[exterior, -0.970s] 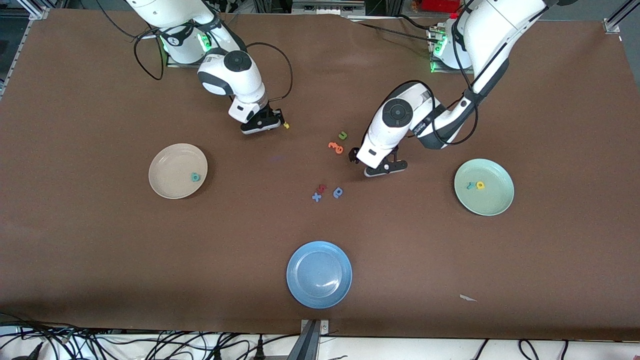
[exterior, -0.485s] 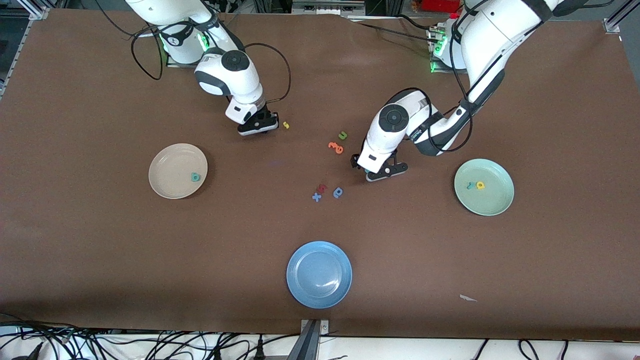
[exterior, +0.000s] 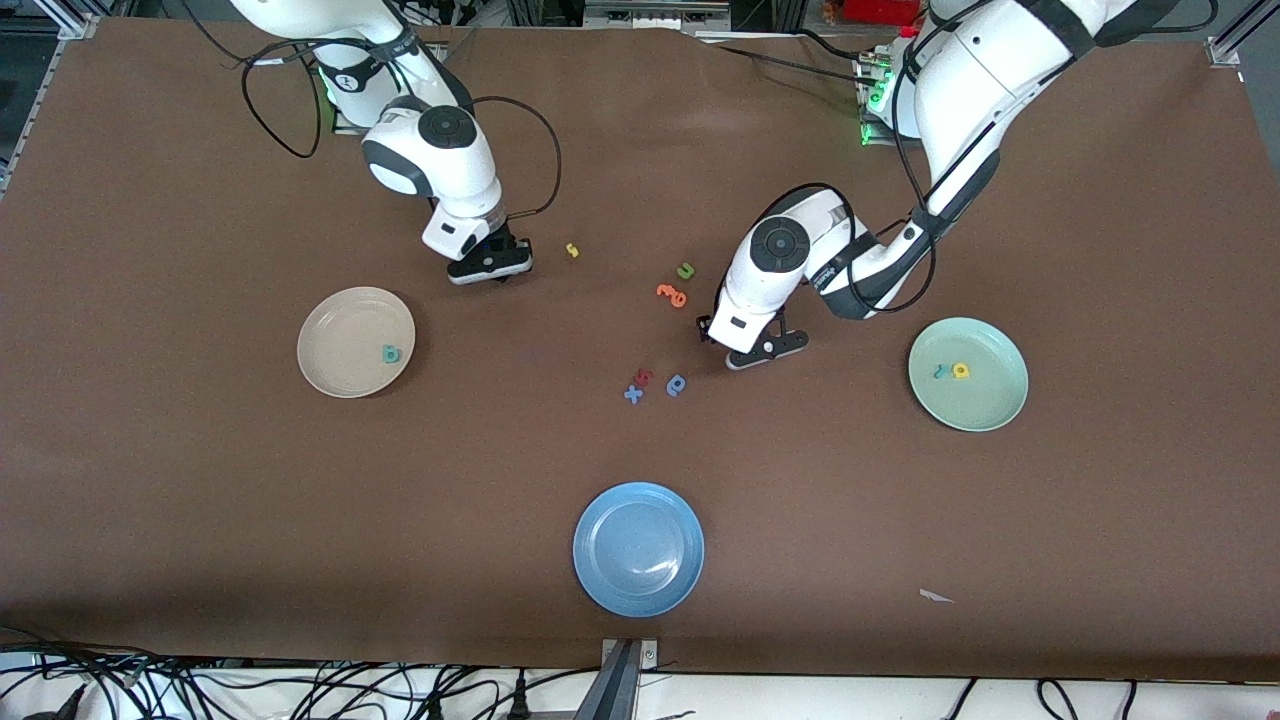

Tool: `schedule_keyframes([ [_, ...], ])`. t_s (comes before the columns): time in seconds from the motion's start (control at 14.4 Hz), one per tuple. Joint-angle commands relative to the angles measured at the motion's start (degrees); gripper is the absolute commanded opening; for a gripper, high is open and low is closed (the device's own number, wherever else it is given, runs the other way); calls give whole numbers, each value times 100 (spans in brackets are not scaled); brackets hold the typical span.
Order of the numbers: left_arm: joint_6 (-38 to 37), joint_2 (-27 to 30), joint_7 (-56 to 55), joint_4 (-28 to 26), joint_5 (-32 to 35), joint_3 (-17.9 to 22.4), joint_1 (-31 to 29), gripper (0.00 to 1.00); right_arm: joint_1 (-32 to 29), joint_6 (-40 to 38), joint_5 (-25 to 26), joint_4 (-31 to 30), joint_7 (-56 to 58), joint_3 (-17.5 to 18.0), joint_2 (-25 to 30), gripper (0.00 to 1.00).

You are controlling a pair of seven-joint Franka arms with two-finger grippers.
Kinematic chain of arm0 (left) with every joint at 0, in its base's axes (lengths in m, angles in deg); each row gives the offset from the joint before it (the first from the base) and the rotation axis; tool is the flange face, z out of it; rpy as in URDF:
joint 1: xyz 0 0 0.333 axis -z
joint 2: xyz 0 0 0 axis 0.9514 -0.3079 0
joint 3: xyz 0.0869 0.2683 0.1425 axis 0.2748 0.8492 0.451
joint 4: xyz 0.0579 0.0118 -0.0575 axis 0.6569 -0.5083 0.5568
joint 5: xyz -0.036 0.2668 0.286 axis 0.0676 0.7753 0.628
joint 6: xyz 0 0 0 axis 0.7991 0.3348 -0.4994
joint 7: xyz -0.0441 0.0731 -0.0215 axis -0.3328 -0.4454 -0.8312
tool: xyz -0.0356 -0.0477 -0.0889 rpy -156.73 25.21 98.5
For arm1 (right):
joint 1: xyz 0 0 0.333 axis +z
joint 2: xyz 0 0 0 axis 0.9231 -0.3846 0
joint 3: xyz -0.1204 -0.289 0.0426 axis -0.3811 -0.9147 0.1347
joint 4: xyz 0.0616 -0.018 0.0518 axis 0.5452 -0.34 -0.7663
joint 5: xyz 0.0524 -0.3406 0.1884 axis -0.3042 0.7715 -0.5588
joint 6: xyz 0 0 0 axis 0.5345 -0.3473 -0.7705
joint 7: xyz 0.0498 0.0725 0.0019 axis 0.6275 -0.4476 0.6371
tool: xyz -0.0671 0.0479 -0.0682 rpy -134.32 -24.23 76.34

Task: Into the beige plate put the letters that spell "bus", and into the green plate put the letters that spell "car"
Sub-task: 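Carry the yellow u to the beige plate while the left gripper grasps teal c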

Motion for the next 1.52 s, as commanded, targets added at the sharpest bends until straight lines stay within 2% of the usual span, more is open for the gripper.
schedule_keyframes([
  [0.0, -43, -84, -166, 148, 197, 45, 73, 68, -773, -82, 56, -116, 517, 458, 233, 0],
  [0.14, -43, -119, -157, 148, 206, 54, 73, 65, -1309, -82, 56, -107, 1097, 573, 330, 0],
  [0.42, -43, -128, -157, 148, 215, 124, 82, 62, -2356, -82, 56, -46, 2494, 583, 383, 0],
  [0.62, -43, -136, -148, 139, 215, 133, 82, 57, -2919, -82, 56, -37, 3330, 583, 383, 0],
  [0.76, -43, -145, -157, 121, 215, 133, 82, 54, -3070, -56, 56, -45, 3447, 574, 322, 0],
  [0.9, -43, -136, -166, 113, 215, 125, 82, 47, -3087, -12, 48, -45, 3438, 574, 278, 99],
  [1.18, -61, -136, -175, 104, 215, 133, 117, 30, -3088, -29, 30, -37, 3429, 582, 321, 100],
  [1.46, -61, -136, -280, 104, 215, 133, 144, 22, -3088, -222, -145, -37, 3429, 626, 532, 100],
])
